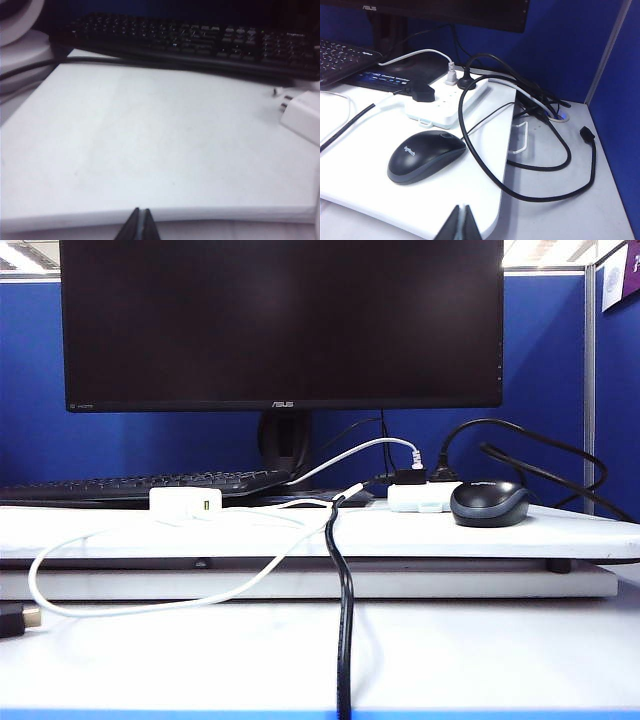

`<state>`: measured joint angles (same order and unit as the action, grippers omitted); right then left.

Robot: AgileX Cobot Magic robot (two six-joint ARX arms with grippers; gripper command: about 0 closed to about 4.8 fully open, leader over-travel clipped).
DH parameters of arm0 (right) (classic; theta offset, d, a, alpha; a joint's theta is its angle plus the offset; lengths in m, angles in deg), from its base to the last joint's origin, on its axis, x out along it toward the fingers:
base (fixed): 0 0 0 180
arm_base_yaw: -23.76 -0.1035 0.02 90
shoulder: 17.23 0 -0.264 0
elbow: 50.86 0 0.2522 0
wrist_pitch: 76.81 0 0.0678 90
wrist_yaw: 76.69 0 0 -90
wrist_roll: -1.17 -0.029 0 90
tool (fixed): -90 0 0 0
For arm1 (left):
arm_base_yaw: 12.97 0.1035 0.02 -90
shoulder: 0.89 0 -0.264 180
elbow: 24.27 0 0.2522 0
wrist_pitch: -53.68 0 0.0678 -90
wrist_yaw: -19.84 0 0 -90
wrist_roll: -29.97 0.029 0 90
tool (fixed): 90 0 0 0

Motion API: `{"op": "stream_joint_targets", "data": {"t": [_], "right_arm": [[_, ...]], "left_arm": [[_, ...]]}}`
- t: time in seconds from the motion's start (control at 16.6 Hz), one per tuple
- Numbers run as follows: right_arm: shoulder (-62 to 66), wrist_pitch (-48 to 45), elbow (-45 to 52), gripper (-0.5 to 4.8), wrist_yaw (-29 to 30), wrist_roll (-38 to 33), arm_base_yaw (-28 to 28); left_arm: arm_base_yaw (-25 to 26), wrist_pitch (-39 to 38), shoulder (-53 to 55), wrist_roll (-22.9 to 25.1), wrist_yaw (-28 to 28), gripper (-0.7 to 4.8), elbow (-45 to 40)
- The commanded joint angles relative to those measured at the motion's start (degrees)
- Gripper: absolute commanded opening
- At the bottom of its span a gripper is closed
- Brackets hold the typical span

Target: Pick up the Type-C charging cable and the charging base, insert one end of the Type-C charger into the corresponding slot on the base, and finally place the plugged-in charger back on the table.

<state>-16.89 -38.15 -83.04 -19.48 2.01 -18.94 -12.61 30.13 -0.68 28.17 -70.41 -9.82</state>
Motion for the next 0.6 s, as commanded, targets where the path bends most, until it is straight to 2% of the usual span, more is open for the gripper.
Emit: {"op": "stream_joint_targets", "data": {"t": [0.06, 0.6], "right_arm": [[-0.13, -0.72, -0.39, 0.00, 0.13, -0.39, 0.00], [-0.17, -0.70, -0.39, 0.00, 0.13, -0.39, 0.00]], "left_arm": [[-0.07, -0.33, -0.15, 6.08, -0.22, -0.06, -0.20], [0.07, -0.20, -0.15, 5.88, 1.09, -0.05, -0.20]]}}
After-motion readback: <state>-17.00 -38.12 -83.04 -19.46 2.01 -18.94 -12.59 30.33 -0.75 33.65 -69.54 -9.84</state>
